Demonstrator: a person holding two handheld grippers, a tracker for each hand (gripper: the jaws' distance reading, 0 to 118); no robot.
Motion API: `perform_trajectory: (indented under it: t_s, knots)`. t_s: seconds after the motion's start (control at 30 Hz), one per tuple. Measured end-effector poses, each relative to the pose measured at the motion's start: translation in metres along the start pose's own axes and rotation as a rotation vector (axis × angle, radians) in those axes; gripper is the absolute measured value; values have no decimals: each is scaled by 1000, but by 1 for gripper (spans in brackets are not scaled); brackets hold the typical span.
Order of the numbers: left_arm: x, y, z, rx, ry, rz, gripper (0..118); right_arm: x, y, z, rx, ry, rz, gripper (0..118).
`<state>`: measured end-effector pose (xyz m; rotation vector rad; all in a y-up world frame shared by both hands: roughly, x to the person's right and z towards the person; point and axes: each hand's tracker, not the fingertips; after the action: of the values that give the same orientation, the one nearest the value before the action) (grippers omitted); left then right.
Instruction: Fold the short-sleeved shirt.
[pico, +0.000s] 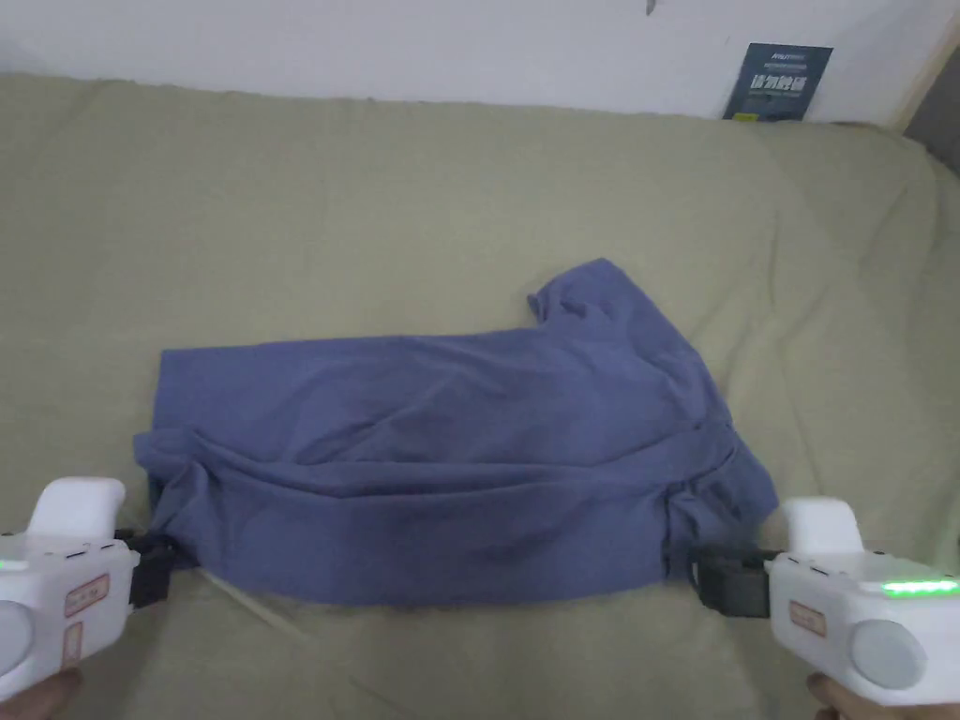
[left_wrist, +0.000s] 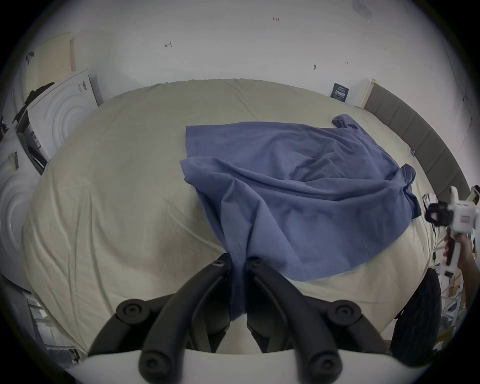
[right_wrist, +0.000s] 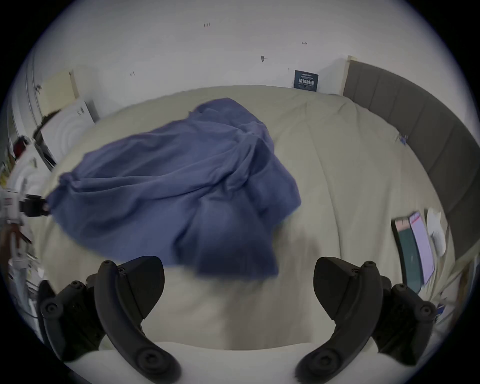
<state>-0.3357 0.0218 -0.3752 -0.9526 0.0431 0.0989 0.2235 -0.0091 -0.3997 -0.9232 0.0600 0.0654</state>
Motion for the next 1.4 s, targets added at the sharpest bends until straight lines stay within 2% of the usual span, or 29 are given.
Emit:
perform_trajectory:
  t_s: [0.03,0.07,0.1,0.17,0.2,0.27,0.3,0.37,0.53,0.77,0.97,1.1,1.13,1.17,1.27,1.3,1.33,1.4]
  knots:
    - [0,-1,-1,-8,-1,0,10,2,4,-12,-23,-14,-4,116]
    - [3,-1,1,-11,1,1,10,5,8,-25,-83,-3,-22,99]
    - [3,-2,1,-15,2,5,10,8,11,-32,-146,35,-42,59]
    - [3,-6,0,-38,-25,41,10,9,10,-37,-141,55,-102,22]
    - [3,-7,-2,-53,-40,54,10,11,10,-30,-101,7,-94,22]
    - [7,-13,-2,-51,-22,44,10,14,9,-13,-66,107,-163,5]
    - [8,-15,-2,-52,-30,49,9,14,9,-6,-41,63,-160,5]
    - [7,-15,-2,-50,-52,75,9,9,11,10,-16,65,-136,5]
    - [-1,-3,33,19,-156,168,9,14,26,61,8,162,-197,5]
    - [-8,-8,99,62,-169,114,9,25,25,139,48,194,-189,5]
    - [-22,-53,112,-3,-130,105,9,26,-22,145,-93,182,-150,5]
    - [-25,-91,90,-99,-147,148,9,35,-67,114,-150,208,-204,6]
    - [-23,-98,83,-116,-149,152,11,33,-75,109,-147,220,-208,10]
    - [-23,-103,78,-108,-140,160,39,34,-82,103,-131,234,-213,34]
    - [-23,-111,80,-45,-123,208,78,34,-87,106,-73,254,-219,67]
    - [-22,-113,88,-10,-119,182,112,31,-85,114,-61,267,-220,100]
    - [-22,-113,102,83,-126,174,118,29,-82,124,-11,279,-214,117]
    - [-27,-114,117,153,-85,129,118,20,-76,153,95,269,-175,118]
